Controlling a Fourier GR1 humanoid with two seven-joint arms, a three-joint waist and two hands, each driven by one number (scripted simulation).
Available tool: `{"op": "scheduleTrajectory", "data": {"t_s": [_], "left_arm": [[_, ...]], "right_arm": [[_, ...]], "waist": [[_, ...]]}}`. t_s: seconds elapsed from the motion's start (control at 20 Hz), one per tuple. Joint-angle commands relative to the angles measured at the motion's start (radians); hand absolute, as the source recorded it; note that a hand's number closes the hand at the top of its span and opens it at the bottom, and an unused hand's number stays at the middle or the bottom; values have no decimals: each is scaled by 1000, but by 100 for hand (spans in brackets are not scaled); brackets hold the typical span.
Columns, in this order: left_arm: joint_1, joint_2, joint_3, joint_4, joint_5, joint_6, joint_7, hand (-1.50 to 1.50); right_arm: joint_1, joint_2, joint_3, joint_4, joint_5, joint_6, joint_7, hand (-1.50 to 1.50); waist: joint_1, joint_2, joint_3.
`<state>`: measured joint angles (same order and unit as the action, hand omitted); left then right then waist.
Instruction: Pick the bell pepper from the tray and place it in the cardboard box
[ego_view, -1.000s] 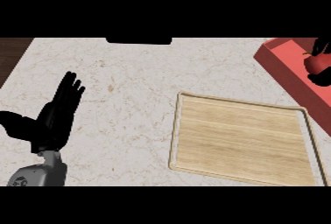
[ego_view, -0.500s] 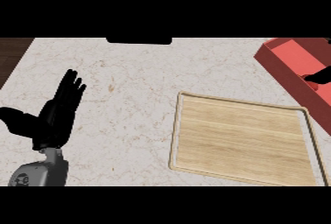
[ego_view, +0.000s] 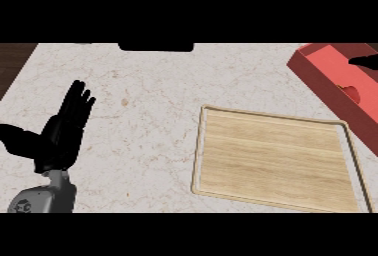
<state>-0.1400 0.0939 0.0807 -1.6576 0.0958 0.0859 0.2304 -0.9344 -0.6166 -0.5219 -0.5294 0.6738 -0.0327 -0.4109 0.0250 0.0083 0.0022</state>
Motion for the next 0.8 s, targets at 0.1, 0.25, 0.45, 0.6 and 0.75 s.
{"op": "scheduleTrajectory", "data": {"t_s": [0.1, 0.25, 0.45, 0.6, 0.75], "left_arm": [[-18, 2, -3, -5, -3, 7, 27, 0], [38, -15, -5, -5, 1, 0, -16, 0], [-2, 8, 3, -8, -1, -3, 9, 0], [8, -4, 3, 46, 9, -24, -40, 0], [36, 47, 36, -9, 54, -76, -17, 0]], "right_arm": [[-52, -37, -197, 101, -229, 169, 2, -150], [-14, -99, -246, 140, -282, 226, -19, -150], [-3, -178, -288, 194, -333, 269, -38, -150], [13, -218, -303, 226, -354, 272, -65, -150], [66, -235, -329, 253, -380, 267, -122, -150]], "waist": [[-8, 0, 1], [-6, 0, 0], [-3, 3, 0], [1, 4, 0], [7, 5, 1]]}}
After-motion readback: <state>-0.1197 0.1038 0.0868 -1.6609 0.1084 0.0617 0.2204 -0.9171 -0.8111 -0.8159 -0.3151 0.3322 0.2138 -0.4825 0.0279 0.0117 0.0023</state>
